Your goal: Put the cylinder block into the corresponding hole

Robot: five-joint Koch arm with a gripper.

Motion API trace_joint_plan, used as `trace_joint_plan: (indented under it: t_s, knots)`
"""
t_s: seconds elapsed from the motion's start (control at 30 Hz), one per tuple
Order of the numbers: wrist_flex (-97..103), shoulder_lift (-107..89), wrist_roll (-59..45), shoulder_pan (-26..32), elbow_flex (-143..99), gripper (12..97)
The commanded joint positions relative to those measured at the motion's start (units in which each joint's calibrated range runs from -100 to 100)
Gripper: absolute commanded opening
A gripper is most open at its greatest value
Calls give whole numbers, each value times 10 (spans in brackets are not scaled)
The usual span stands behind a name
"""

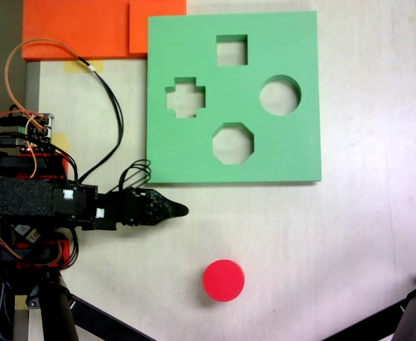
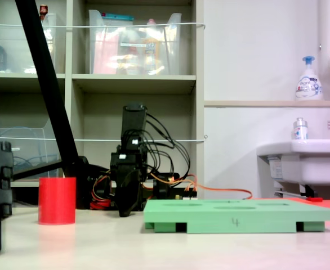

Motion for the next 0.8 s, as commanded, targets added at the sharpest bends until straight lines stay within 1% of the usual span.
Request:
trace_joint_plan:
  t_s: [0.0, 0.5, 0.63, 0.77]
  knots:
    - [-12, -4, 1, -2, -26, 494]
    - [-12, -4, 1, -2, -26, 494]
    - [-12, -4, -23, 33, -26, 493]
    - [-12, -4, -23, 33, -26, 493]
